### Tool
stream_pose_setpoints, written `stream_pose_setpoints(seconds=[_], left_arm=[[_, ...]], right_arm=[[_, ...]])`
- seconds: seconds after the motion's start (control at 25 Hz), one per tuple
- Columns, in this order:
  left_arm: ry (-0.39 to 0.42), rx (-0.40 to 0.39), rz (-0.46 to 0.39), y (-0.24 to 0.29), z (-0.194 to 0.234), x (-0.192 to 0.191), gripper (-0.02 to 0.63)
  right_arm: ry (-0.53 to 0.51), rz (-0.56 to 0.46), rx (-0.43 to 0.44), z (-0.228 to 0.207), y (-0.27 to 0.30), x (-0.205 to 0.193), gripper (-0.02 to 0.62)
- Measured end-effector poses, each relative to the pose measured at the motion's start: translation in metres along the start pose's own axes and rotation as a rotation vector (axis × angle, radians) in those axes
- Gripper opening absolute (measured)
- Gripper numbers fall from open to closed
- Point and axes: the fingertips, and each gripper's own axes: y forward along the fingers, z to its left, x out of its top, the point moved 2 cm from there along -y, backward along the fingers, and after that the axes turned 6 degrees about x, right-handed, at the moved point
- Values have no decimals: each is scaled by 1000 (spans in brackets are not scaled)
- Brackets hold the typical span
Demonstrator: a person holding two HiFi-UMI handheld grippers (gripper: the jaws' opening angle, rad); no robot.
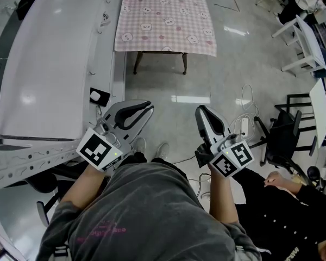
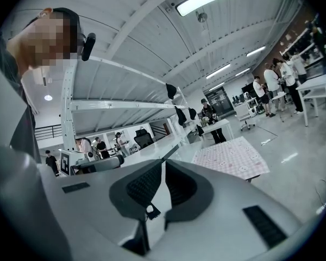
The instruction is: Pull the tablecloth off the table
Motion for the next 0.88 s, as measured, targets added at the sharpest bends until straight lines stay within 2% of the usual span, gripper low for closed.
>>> stream_pose_setpoints(seconds=[0.24, 0.52, 0.88], left_arm=[[-1, 11, 28, 4, 4, -4, 58], [-3, 3, 15, 9, 6, -3, 81], [-4, 9, 16, 12, 10, -4, 94]], right_arm=[[-9, 5, -4, -5, 3, 2, 8], [-9, 9, 6, -8, 6, 3, 13], [-8, 17, 15, -10, 9, 5, 74]])
